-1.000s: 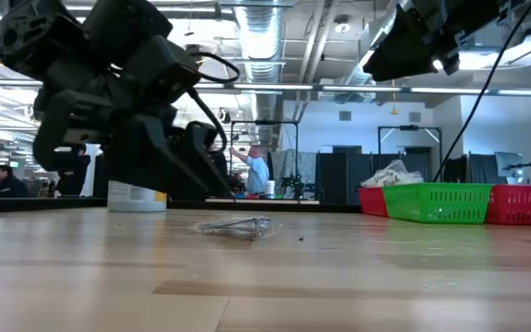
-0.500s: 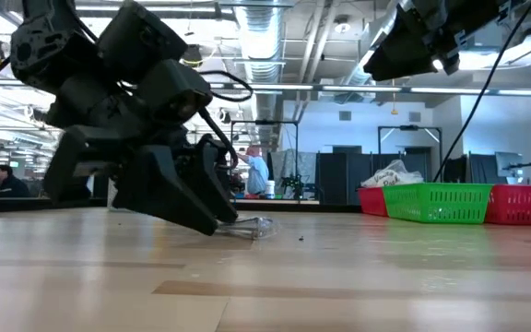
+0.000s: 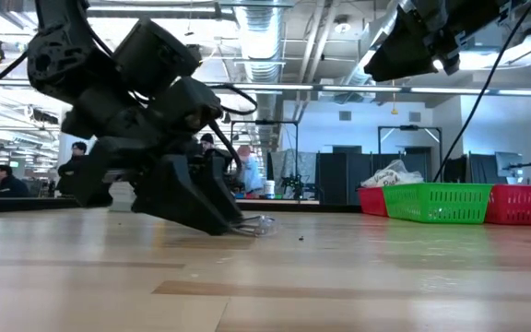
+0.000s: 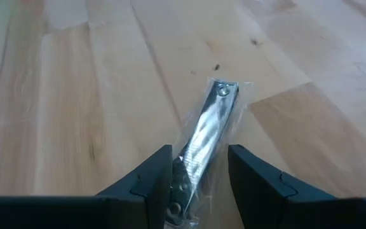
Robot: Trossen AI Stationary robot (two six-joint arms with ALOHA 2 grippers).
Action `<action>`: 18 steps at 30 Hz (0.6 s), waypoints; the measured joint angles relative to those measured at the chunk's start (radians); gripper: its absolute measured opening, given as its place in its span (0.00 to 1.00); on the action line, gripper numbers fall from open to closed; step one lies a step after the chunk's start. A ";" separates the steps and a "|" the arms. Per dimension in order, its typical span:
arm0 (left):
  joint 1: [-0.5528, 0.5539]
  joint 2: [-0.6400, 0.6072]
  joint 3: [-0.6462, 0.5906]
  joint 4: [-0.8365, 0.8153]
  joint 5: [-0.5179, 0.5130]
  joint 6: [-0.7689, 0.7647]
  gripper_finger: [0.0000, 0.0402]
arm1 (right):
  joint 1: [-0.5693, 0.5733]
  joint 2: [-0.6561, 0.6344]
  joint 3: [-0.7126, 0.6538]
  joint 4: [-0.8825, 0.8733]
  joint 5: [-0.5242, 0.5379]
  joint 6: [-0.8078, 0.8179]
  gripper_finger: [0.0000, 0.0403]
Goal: Pick & Place Travel size toiletries
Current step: Put the silver nail cutter into the bottom green bin
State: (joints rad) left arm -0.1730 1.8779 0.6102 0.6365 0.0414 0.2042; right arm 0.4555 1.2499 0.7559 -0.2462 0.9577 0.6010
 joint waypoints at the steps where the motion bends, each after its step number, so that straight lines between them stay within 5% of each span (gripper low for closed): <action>1: 0.005 0.005 0.000 0.002 0.003 -0.003 0.36 | 0.000 0.000 0.000 0.000 0.000 0.000 0.33; 7: 0.018 0.047 0.003 0.025 0.045 -0.045 0.30 | 0.000 0.000 0.000 -0.005 0.000 0.000 0.33; 13: 0.017 0.039 0.001 0.024 0.054 -0.080 0.06 | 0.000 0.000 0.000 -0.007 0.000 0.000 0.33; 18: 0.017 0.022 -0.001 0.031 0.056 -0.091 0.04 | 0.000 0.000 0.000 -0.006 -0.023 0.000 0.32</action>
State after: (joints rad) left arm -0.1562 1.8996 0.6092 0.6677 0.0975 0.1128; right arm 0.4553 1.2499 0.7559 -0.2527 0.9352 0.6011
